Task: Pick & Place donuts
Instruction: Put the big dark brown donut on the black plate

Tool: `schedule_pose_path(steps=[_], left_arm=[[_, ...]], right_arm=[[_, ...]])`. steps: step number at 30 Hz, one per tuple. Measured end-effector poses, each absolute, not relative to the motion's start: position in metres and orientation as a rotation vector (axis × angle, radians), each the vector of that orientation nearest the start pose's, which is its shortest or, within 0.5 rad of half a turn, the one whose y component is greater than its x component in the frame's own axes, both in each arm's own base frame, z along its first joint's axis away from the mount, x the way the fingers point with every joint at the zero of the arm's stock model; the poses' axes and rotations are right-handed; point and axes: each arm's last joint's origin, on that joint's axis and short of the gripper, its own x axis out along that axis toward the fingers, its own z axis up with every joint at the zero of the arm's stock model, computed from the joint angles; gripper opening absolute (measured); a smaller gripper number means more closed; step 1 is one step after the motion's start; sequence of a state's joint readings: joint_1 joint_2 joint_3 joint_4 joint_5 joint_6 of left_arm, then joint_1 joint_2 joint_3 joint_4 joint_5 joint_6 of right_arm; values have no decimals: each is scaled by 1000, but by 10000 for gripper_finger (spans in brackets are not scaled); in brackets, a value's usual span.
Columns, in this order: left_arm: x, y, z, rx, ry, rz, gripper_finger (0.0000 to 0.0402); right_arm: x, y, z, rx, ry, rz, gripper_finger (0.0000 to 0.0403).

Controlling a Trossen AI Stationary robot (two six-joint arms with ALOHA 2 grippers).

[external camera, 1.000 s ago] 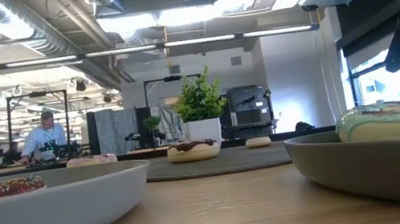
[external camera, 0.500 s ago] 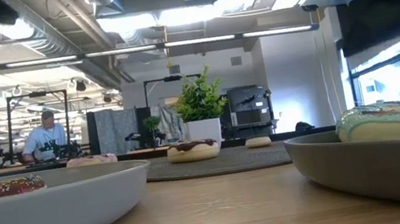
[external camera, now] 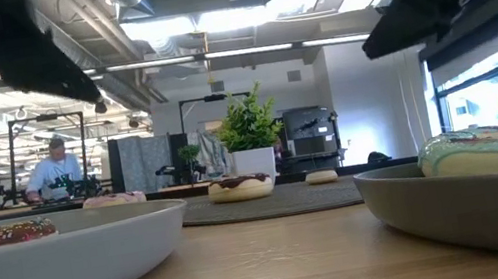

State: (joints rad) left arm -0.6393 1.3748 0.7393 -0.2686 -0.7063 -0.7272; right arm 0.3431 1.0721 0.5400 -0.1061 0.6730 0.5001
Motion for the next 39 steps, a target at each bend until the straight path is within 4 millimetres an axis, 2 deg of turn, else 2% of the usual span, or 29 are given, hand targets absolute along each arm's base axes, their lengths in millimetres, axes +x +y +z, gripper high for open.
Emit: schedule_pose_path(steps=[4,9,14,20,23,28,31,39], left_arm=[[228,-119,194,-126,653,343,123],[242,-88,193,-126,692,409,126],[252,-56,192,-117,725,467,126],[260,-34,196,-164,671,537,131],[262,-28,197,-181,654,558,133],[262,-27,196,-191,658,556,134],[262,-29,196,-209,653,556,132],[261,-33,196,-207,654,542,130]], right_arm=[[205,41,208,99,511,-413,114],[208,25,208,51,529,-458,114],[209,11,208,50,534,-517,114],[210,4,209,126,507,-566,114],[211,3,210,139,496,-556,114],[219,6,205,2,551,-405,114],[228,9,204,-32,520,-334,114],[246,17,196,51,471,-141,118]])
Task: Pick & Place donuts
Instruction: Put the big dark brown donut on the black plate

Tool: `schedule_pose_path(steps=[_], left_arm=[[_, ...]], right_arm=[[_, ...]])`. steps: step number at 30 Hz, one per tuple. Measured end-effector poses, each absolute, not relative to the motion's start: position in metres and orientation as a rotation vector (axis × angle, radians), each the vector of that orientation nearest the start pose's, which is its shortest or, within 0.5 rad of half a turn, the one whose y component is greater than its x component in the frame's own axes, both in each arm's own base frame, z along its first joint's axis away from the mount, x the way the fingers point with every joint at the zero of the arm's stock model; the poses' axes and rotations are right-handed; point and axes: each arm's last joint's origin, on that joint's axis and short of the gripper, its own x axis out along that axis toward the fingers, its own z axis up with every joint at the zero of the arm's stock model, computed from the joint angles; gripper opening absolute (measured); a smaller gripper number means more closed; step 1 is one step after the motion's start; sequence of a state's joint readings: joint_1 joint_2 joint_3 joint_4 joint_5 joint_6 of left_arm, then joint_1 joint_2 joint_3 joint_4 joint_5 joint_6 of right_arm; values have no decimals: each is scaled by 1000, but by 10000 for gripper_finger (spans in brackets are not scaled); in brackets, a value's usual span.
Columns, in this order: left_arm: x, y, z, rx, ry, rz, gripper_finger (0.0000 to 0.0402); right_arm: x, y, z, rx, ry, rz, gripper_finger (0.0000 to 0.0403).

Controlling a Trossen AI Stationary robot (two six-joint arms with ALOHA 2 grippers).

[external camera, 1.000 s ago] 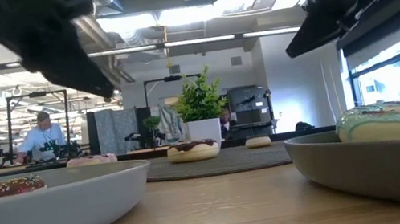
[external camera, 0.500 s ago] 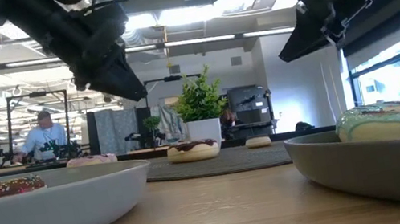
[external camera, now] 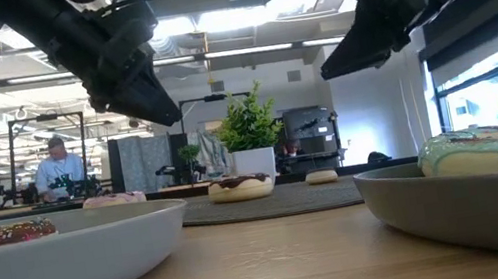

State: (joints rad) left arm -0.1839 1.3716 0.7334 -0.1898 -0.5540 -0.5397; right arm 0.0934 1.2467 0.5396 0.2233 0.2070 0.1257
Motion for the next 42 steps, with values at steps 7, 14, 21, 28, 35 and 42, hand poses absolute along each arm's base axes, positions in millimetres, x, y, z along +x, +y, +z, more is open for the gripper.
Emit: schedule_pose_path(steps=[7,14,21,28,35,42], left_arm=[[261,-33,197,-228,647,550,132],[261,-32,197,-224,642,562,128],[261,-32,197,-154,662,538,132],[260,-34,195,-165,695,494,128],[256,-35,190,-195,795,425,132],[252,-36,186,-244,850,422,128]], right_arm=[[262,21,187,67,393,-110,181],[285,24,176,-24,315,-83,233],[337,27,162,-132,539,-69,231],[381,13,144,-170,734,-103,213],[395,-9,134,-158,790,-153,191],[391,-18,130,-162,854,-151,166]])
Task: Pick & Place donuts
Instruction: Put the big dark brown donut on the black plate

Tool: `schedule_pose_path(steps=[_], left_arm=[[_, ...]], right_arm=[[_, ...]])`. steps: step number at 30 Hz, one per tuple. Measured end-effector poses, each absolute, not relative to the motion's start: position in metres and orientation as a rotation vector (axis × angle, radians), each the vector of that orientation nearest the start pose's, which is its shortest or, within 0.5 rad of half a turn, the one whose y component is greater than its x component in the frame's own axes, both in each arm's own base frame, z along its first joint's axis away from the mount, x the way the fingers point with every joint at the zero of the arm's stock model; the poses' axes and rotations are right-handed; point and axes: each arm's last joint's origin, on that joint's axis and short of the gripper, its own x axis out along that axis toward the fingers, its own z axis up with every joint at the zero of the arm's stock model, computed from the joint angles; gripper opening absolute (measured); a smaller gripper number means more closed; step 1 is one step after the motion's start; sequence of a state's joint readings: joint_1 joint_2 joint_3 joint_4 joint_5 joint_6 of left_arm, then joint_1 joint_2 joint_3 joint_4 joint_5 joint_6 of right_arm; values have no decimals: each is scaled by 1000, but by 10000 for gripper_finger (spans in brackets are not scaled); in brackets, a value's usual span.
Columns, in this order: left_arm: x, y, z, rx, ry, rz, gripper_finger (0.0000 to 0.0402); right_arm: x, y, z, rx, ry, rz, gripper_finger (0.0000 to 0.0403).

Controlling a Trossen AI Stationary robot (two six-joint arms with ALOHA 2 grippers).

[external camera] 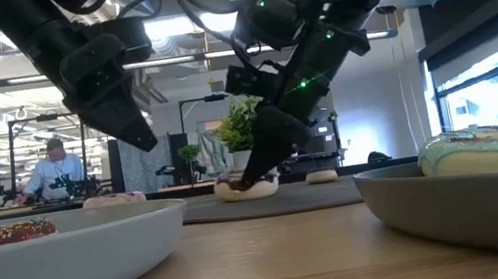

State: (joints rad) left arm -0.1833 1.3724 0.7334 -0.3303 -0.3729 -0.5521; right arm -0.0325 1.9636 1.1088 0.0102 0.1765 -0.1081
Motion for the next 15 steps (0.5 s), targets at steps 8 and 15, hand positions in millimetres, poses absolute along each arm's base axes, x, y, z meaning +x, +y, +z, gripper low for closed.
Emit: schedule_pose_path(steps=[8,15], left_arm=[[251,-36,186,-245,852,423,132],[251,-36,186,-245,852,424,128]], right_arm=[[389,-21,129,-123,867,-143,124],[389,-22,129,-96,867,-156,44]])
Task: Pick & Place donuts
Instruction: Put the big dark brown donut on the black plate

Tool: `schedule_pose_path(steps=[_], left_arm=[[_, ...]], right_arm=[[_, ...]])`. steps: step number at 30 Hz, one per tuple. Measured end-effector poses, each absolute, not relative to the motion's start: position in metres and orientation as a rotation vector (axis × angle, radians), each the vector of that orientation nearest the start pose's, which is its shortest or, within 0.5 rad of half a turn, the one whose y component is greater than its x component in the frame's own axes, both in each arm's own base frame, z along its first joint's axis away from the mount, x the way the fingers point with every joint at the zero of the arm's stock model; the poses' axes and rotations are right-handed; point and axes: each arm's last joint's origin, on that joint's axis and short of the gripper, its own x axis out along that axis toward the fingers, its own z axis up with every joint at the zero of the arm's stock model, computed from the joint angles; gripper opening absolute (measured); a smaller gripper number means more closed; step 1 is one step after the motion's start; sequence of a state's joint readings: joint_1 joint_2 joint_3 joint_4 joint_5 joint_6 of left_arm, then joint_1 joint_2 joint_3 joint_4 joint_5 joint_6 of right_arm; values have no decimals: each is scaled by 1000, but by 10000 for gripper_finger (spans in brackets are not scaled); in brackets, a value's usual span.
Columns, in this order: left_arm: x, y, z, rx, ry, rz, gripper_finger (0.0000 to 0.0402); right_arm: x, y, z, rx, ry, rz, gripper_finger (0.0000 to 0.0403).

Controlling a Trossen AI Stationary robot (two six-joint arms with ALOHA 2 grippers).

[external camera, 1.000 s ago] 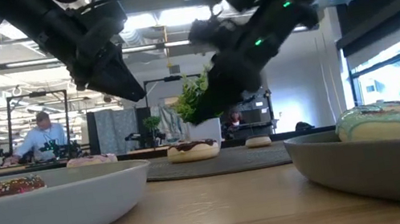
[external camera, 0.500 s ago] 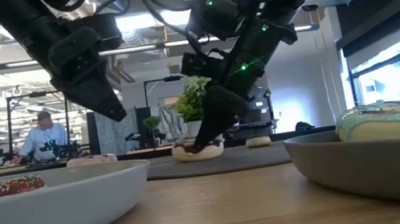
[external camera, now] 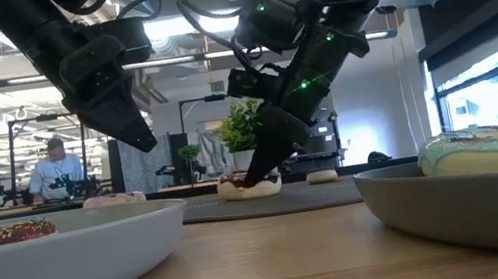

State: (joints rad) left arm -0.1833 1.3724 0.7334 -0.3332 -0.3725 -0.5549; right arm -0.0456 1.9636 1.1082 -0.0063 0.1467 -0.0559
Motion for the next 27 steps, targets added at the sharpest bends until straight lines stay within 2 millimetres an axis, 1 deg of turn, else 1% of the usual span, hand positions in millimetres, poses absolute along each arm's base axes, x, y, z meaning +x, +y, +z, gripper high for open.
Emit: schedule_pose_path(steps=[3,5,7,10,12,16,18,20,22,24,27], left_arm=[[251,-36,186,-245,852,424,131],[251,-36,186,-245,852,424,132],[251,-36,186,-257,850,428,131],[251,-36,186,-270,847,434,129],[251,-36,186,-270,847,434,128],[251,-39,186,-298,863,395,130],[251,-42,186,-309,870,375,132],[250,-46,186,-299,869,366,132],[250,-48,186,-288,857,367,130],[251,-50,187,-287,838,362,129],[252,-51,188,-292,823,360,128]], right_arm=[[389,-22,129,-99,867,-159,17],[389,-22,130,-120,869,-180,10],[390,-20,136,-158,868,-197,11],[394,-13,156,-196,826,-202,15],[394,-5,171,-200,807,-185,14],[379,16,194,-164,872,-171,11],[366,32,205,-143,917,-175,11],[353,56,214,-111,932,-160,10],[340,85,223,-86,922,-136,10],[329,117,233,-39,873,-84,10],[310,165,240,46,801,2,10]])
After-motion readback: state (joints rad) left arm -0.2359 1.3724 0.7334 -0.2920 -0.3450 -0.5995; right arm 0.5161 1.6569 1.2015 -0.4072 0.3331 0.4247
